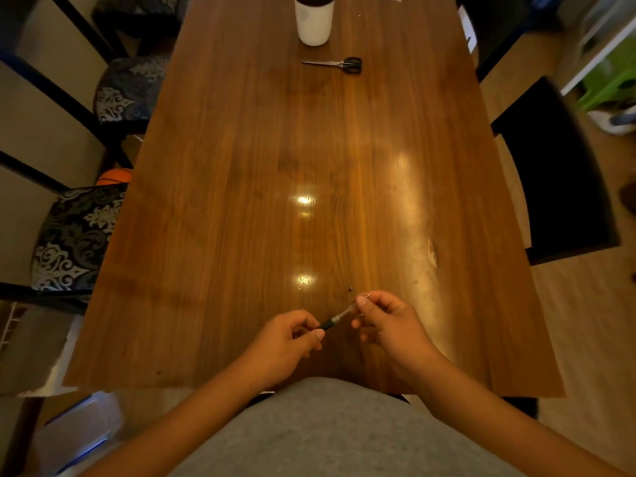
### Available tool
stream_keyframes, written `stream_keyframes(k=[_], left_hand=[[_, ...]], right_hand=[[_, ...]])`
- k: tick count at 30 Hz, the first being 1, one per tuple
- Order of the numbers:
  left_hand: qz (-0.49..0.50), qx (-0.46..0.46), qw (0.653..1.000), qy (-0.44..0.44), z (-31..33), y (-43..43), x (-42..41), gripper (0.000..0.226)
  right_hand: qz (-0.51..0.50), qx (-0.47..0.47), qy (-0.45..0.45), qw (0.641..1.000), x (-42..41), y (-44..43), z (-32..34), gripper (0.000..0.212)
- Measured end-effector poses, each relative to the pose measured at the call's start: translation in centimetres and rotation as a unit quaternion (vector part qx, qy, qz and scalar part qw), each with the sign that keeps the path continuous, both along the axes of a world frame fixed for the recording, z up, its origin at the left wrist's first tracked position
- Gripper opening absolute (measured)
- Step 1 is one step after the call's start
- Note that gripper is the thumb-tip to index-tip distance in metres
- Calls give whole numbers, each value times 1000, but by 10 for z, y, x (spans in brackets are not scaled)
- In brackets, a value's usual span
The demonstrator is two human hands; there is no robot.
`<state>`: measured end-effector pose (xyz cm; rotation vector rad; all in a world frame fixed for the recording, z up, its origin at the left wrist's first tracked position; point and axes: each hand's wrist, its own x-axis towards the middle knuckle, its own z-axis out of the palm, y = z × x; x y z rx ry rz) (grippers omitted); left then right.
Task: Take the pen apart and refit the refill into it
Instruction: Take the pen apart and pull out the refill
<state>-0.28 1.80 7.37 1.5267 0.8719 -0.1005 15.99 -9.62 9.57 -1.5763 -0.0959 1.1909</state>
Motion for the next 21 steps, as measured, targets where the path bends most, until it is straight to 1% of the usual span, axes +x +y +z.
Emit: stream_keyframes(k=[5,8,11,15,17,21], left_hand=[[13,7,1000,17,-2,9,-8,8],[19,13,999,26,-1,14,-12,7],[28,19,999,36,-2,18,-16,7],[45,12,998,42,-8,22,-24,8],[52,7,998,40,-10,24,-28,10],[68,3,997,45,-14,27,-36,13]], right_hand=[[-46,-4,16,999,21,8,-4,15],[-55,-3,22,998,30,15,-8,14],[-40,19,27,999,34,25,-8,10],[-8,37,29,999,32,40,-10,20],[-35,45,27,998,32,49,-12,22],[-108,45,-4,993,42,66,-21,11]])
